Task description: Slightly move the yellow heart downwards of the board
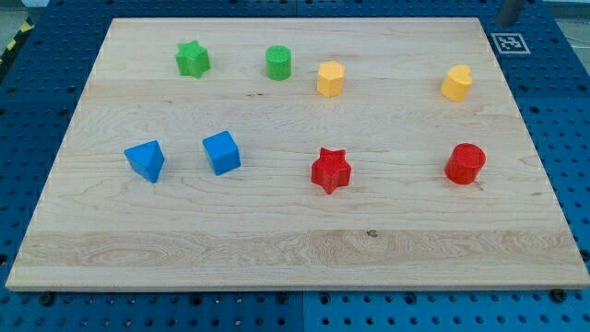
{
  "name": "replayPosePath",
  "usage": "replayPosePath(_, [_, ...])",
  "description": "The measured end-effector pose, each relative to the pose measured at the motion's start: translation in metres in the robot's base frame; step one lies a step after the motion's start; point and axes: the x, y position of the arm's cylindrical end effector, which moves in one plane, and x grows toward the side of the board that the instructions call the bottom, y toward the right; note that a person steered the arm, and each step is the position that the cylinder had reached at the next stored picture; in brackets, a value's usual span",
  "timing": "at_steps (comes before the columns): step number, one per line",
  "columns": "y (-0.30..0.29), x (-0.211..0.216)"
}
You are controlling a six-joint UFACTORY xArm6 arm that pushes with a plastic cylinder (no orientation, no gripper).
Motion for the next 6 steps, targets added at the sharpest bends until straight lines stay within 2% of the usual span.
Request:
replayPosePath(1, [0.0, 0.016])
replayPosePath(2, [-0.027, 0.073])
replayPosePath(3, [-0.084, 0.079])
replayPosePath(4, [-0.104, 0.075])
replayPosePath(6, [-0.105, 0.122])
